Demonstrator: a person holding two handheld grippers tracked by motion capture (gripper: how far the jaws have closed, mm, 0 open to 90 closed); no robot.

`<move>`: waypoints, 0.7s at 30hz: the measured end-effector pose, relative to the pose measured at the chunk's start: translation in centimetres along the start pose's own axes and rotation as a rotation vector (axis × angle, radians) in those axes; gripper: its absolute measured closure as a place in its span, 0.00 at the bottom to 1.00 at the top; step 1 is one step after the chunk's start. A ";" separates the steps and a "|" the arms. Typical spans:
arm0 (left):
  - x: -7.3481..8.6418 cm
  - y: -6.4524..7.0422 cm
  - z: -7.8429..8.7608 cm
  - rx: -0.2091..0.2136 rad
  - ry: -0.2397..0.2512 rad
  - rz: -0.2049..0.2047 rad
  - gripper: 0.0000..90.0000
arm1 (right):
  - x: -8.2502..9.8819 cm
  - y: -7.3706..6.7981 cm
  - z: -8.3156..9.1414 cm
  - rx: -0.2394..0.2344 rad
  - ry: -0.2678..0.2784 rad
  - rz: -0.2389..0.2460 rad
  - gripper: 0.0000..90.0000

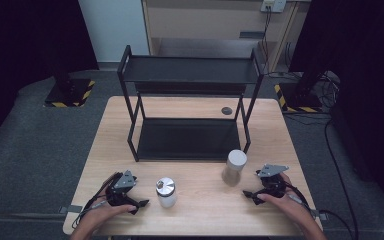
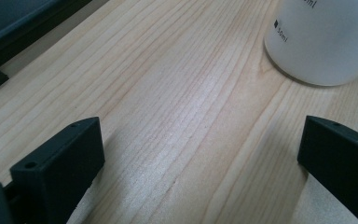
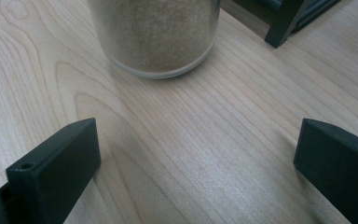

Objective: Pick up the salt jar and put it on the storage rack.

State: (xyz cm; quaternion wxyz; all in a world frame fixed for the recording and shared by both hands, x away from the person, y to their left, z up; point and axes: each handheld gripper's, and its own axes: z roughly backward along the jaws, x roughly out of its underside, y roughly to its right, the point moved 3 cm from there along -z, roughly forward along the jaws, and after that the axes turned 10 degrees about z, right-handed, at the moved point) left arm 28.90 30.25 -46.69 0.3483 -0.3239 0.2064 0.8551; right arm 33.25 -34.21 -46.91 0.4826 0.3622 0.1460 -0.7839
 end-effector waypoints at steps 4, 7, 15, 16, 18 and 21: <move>0.0 0.0 0.0 0.001 0.000 -0.001 0.00 | 0.0 0.0 0.0 0.001 0.000 0.000 0.01; 0.0 0.0 0.0 0.001 0.000 -0.001 0.00 | 0.0 0.0 0.0 0.002 0.000 0.000 0.02; 0.0 0.0 0.0 0.002 0.000 -0.003 0.00 | 0.0 -0.2 0.0 0.006 -0.001 -0.005 0.02; 0.0 0.0 0.0 0.003 0.000 -0.003 0.00 | 0.0 -0.2 0.0 0.006 -0.001 -0.005 0.02; 0.0 -0.1 0.0 0.005 0.000 -0.003 0.00 | 0.0 -0.2 0.0 0.006 -0.002 -0.006 0.02; 0.1 -0.1 0.1 0.008 0.000 -0.006 0.00 | 0.0 -0.2 0.0 0.007 -0.002 -0.006 0.02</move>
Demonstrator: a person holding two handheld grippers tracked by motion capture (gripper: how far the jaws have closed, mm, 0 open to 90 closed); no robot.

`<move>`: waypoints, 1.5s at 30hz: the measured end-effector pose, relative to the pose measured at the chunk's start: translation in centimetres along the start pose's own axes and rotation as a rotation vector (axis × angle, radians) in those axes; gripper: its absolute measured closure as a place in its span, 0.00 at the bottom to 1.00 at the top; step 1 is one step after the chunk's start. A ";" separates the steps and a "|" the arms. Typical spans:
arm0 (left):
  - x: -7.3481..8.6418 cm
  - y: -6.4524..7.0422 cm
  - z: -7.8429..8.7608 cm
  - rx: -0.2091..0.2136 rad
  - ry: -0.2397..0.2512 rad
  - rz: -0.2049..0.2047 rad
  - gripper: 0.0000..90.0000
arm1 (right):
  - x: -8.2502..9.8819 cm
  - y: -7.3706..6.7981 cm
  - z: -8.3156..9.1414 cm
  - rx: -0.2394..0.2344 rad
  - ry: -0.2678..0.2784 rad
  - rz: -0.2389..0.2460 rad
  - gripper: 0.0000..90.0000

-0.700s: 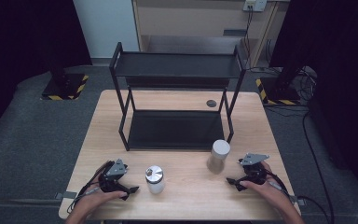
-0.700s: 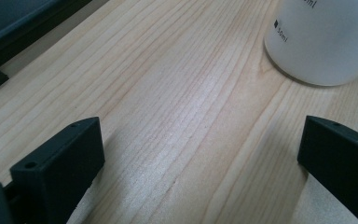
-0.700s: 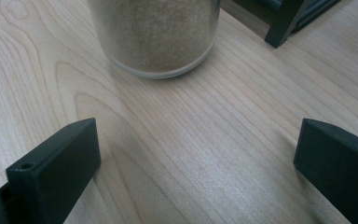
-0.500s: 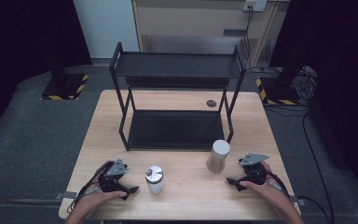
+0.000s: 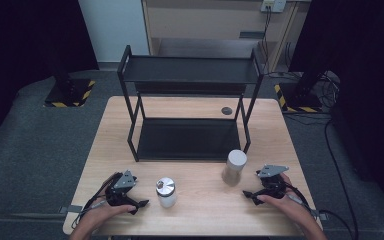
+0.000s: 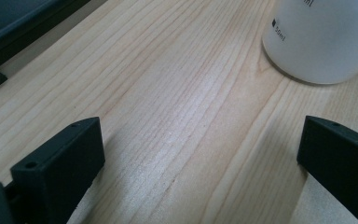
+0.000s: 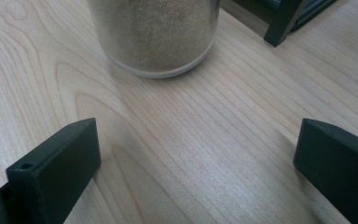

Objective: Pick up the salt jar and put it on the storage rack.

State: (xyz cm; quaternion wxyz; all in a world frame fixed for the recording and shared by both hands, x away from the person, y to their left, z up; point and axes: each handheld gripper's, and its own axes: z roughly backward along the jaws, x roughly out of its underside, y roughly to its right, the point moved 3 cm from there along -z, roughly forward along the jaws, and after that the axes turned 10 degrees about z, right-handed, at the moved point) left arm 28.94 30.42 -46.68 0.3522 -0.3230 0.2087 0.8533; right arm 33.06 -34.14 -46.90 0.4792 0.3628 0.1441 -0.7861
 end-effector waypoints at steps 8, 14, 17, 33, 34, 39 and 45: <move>0.2 -0.1 0.2 0.027 0.008 -0.002 0.01 | 0.0 0.0 0.0 0.001 0.000 -0.001 0.02; 0.3 0.0 0.4 0.030 0.014 -0.010 0.01 | 0.0 0.0 0.0 0.001 0.000 -0.001 0.02; 0.3 0.0 0.5 0.032 0.020 -0.013 0.01 | 0.0 0.0 0.0 0.001 0.000 -0.001 0.02; -0.8 1.2 0.5 0.070 0.027 -0.072 0.01 | 0.0 0.0 0.0 0.002 0.000 -0.002 0.02; -0.8 1.2 0.5 0.070 0.025 -0.077 0.01 | 0.0 0.0 0.0 0.001 0.000 -0.002 0.02; -1.3 1.7 0.1 0.088 0.023 -0.086 0.01 | 0.0 0.0 0.0 0.002 0.000 -0.002 0.02; -1.6 2.0 -0.3 0.100 0.028 -0.092 0.01 | 0.0 0.0 0.0 0.002 0.000 -0.002 0.02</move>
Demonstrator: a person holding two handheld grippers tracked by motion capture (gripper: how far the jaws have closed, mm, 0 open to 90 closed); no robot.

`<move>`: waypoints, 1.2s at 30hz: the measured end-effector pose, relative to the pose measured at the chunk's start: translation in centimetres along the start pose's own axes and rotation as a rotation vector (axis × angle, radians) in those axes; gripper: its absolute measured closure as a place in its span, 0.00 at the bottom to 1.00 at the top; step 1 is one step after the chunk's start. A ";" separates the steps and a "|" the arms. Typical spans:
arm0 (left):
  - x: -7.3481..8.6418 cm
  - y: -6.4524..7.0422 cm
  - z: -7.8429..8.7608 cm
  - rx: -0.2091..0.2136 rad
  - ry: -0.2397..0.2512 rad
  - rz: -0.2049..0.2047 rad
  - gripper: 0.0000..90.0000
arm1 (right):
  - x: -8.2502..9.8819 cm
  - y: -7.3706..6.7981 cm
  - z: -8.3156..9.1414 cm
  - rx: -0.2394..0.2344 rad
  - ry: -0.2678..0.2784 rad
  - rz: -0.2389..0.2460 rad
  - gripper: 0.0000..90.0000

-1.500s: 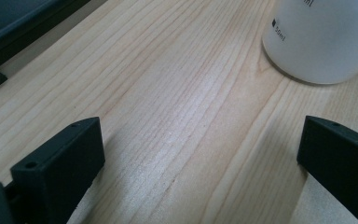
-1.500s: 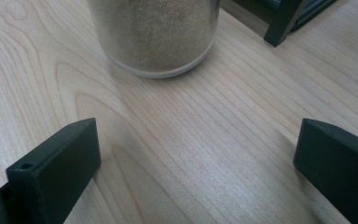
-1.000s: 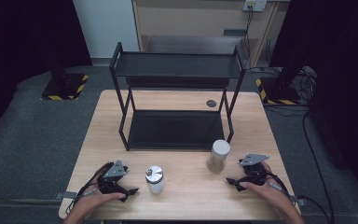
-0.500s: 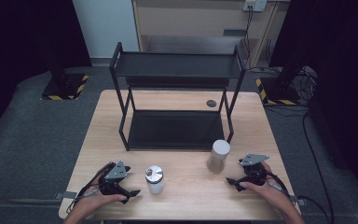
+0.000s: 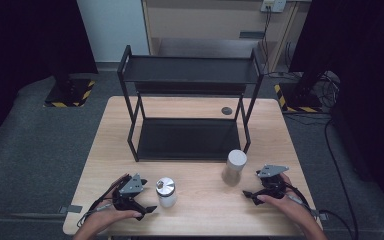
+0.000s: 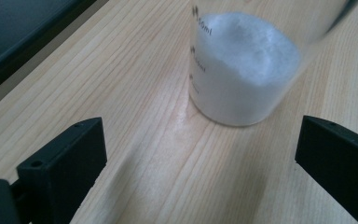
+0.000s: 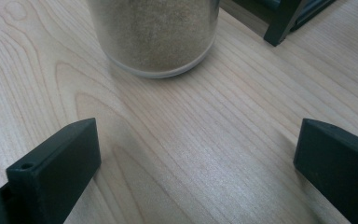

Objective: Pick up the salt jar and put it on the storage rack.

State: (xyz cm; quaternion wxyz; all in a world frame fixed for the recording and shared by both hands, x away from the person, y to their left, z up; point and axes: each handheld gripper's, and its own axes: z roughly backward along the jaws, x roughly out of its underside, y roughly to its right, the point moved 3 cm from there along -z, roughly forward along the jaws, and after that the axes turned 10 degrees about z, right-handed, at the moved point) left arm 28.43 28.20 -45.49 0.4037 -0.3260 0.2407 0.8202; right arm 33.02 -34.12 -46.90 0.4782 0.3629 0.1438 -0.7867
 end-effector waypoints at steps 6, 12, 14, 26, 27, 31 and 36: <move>-0.3 0.3 -0.3 0.016 0.017 -0.002 0.01 | 0.0 0.0 0.0 0.000 0.000 0.000 0.02; -0.8 0.8 -0.7 0.040 0.030 -0.008 0.01 | 0.0 0.0 0.0 0.000 0.000 0.000 0.01; -1.0 0.9 -0.8 0.046 0.032 -0.015 0.01 | 0.0 0.0 0.0 0.000 0.000 0.000 0.02; -1.9 1.9 -1.7 0.056 0.055 -0.021 0.02 | 0.0 0.0 0.0 0.000 0.000 0.000 0.02; -1.9 1.9 -1.7 0.055 0.054 -0.020 0.02 | 0.0 0.0 0.0 0.000 0.000 0.000 0.02; -2.1 1.9 -2.0 0.055 0.063 -0.012 0.03 | 0.0 0.0 0.0 0.000 0.000 0.000 0.02; -2.1 1.9 -2.1 0.055 0.073 -0.007 0.06 | 0.0 0.0 0.0 0.000 0.000 0.000 0.01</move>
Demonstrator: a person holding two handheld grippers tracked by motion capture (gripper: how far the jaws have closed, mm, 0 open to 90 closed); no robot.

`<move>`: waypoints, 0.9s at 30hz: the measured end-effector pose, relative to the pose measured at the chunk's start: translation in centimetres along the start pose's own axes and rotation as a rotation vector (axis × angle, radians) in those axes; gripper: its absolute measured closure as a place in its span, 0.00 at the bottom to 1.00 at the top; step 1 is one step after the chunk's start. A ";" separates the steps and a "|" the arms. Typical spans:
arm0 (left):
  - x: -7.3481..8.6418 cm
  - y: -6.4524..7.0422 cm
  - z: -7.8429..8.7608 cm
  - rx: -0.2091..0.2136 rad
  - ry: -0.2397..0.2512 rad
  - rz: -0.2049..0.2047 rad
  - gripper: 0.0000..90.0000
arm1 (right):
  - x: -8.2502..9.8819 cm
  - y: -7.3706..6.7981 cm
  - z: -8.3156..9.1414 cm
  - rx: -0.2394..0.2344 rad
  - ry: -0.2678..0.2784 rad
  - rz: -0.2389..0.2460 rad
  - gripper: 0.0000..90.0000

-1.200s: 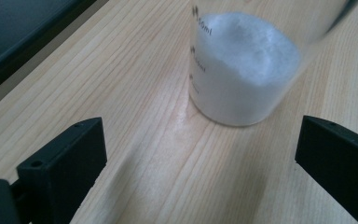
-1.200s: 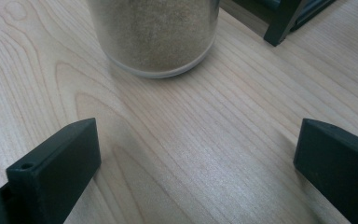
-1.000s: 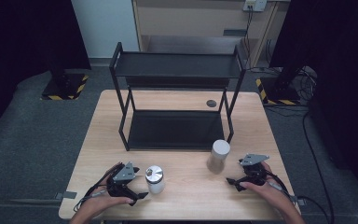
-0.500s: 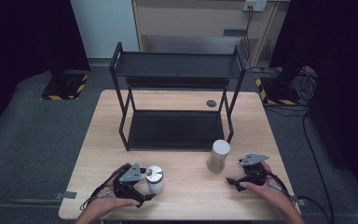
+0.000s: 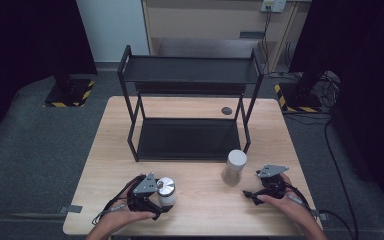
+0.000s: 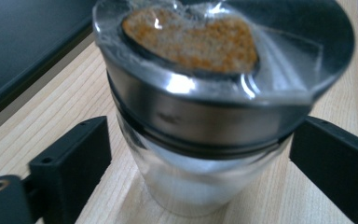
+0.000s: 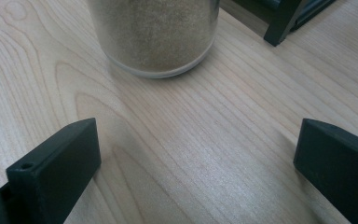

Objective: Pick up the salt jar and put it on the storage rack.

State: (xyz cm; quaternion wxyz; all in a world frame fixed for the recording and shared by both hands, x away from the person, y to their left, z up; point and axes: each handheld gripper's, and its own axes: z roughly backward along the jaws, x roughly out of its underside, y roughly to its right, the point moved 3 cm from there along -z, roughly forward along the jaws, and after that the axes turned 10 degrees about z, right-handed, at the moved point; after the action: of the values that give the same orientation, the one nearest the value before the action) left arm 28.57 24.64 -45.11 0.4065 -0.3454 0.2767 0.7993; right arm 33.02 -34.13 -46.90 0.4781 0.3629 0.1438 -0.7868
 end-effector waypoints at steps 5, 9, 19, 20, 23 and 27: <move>0.0 -0.2 -0.4 0.014 -0.001 0.014 0.11 | 0.0 0.0 0.0 0.000 0.000 0.000 0.02; 0.0 -0.1 -0.9 0.014 -0.008 0.018 0.12 | 0.0 0.0 0.0 0.000 0.000 0.000 0.02; 0.2 -0.3 -0.9 0.006 0.019 0.016 0.25 | 0.0 0.0 0.0 0.000 0.000 0.000 0.02; 0.2 -0.3 -0.9 0.006 0.019 0.016 0.26 | 0.0 0.0 0.0 0.000 0.000 0.000 0.02; 0.3 -0.3 -1.0 -0.001 0.024 0.016 0.29 | 0.0 0.0 0.0 0.000 0.000 0.000 0.02; 0.2 -0.2 -1.1 0.003 0.018 0.008 0.32 | 0.0 0.0 0.0 0.000 0.000 0.000 0.02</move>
State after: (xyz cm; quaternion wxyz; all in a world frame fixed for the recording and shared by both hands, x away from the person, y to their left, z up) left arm 29.03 24.06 -45.95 0.4011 -0.3510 0.2829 0.7974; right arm 33.02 -34.13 -46.90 0.4781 0.3628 0.1439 -0.7868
